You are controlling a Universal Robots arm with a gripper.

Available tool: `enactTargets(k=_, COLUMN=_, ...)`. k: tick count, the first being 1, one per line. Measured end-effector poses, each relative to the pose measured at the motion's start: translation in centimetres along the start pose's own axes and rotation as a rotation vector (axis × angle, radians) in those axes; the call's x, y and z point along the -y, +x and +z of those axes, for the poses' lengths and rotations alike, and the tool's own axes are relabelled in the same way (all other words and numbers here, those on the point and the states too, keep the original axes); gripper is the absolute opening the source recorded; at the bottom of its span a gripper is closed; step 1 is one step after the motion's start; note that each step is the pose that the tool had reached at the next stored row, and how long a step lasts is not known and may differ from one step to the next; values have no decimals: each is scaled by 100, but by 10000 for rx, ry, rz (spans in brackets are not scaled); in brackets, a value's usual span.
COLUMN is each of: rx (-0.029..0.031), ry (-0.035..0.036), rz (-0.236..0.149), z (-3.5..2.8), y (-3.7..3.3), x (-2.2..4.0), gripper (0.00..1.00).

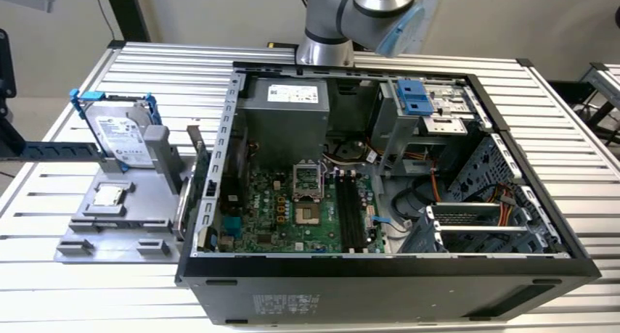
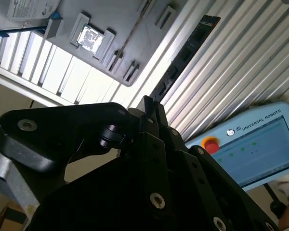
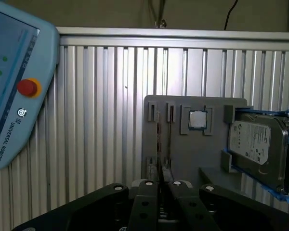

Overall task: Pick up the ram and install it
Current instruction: 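Pick up the ram and move it above insertion slot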

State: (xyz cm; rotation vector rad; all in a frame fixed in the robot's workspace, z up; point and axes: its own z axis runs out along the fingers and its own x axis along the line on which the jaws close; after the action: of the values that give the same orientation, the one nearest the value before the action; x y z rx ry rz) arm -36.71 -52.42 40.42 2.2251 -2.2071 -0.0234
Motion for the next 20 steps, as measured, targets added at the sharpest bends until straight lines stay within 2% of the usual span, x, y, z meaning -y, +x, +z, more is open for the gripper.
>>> enactTargets(k=4, rx=-4, ry=-5, rz=1, z=-4, y=-1, x=11, gripper=0)
enactTargets(k=8, rx=-2, ry=-18, rz=0, z=-4, y=0, x=104, gripper=0)
enactTargets(k=14, rx=-1, ry=-57, rz=1, z=-6, y=2, x=294, gripper=0)
enactTargets(k=20, rx=0, ry=-175, rz=1, z=-9, y=4, x=517, gripper=0)
